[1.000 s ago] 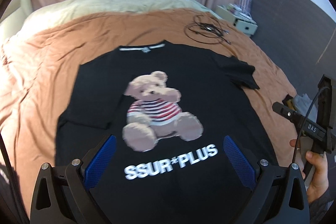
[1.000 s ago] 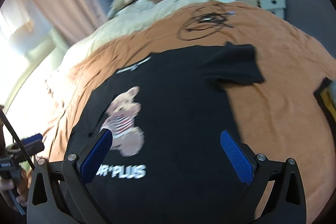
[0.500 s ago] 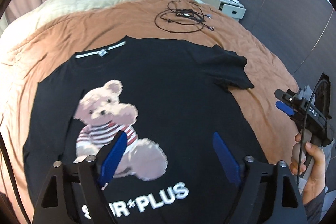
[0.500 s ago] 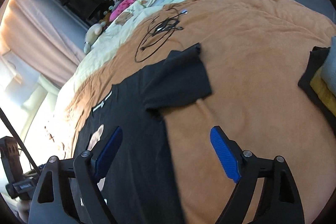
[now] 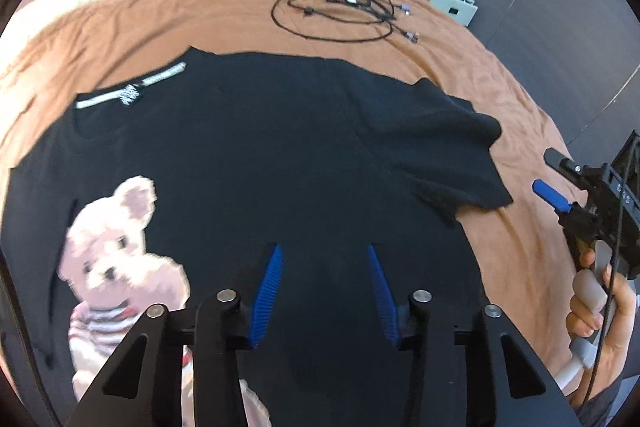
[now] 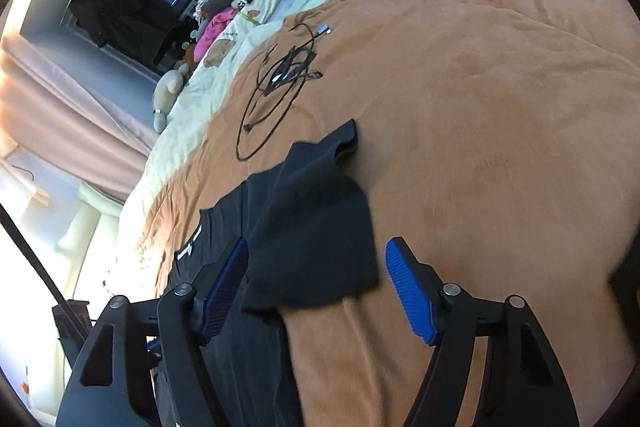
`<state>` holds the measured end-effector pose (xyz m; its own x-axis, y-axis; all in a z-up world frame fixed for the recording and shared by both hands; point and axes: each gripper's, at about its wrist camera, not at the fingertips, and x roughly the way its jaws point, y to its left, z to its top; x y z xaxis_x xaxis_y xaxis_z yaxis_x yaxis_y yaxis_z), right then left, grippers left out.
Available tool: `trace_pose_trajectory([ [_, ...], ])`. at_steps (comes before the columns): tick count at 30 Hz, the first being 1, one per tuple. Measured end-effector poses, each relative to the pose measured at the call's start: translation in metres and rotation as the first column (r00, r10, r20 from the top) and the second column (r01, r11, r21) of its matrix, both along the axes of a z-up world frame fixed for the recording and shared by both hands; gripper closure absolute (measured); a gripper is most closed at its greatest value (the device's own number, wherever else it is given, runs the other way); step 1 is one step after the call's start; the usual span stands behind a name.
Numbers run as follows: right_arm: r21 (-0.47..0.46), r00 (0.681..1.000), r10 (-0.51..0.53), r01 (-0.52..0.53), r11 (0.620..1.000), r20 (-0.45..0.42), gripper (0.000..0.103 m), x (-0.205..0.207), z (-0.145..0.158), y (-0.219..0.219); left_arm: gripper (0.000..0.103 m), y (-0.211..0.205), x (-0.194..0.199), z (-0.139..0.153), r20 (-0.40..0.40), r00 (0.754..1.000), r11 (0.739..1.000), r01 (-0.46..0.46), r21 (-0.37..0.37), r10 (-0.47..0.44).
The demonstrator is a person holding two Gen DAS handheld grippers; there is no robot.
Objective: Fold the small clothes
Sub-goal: 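Grasp the other sleeve side with the right tool while the left tool pins the shirt body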
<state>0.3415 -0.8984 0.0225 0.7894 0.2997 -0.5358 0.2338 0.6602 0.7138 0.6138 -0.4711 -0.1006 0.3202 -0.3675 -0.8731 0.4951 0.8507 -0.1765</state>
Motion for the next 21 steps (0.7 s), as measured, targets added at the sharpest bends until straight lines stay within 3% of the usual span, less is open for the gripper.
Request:
trace_pose_trajectory([
  [4, 0.033, 0.999, 0.004, -0.006, 0.999, 0.037, 0.033, 0.019, -0.014, -0.011, 0.067, -0.020, 0.020, -0.015, 0.006, 0.999, 0.998, 0.035, 0.055, -0.035],
  [7, 0.071, 0.999, 0.017, -0.020, 0.997, 0.044, 0.033, 0.036, -0.029, -0.015, 0.071, -0.026, 0.035, -0.025, -0.005, 1.000, 0.998, 0.023, 0.051, -0.023],
  [11, 0.057, 0.998, 0.042, -0.045, 0.997, 0.052, 0.033, 0.057, -0.040, -0.018, 0.075, -0.036, 0.051, -0.034, -0.017, 1.000, 0.999, 0.016, 0.038, -0.016],
  [14, 0.082, 0.998, 0.040, -0.043, 0.996, 0.039, 0.046, 0.071, -0.050, -0.020, 0.075, -0.043, 0.056, -0.041, -0.022, 0.999, 0.999, 0.036, 0.034, -0.036],
  [18, 0.082, 0.999, 0.032, -0.034, 0.996, 0.030, 0.056, 0.082, -0.051, -0.022, 0.075, -0.053, 0.060, -0.043, 0.002, 0.999, 0.998, 0.050, 0.046, -0.050],
  [21, 0.090, 0.999, 0.044, -0.045, 0.995, 0.020, 0.085, 0.087, -0.052, -0.020, 0.075, -0.060, 0.065, -0.042, -0.004, 0.998, 0.998, 0.056, 0.028, -0.056],
])
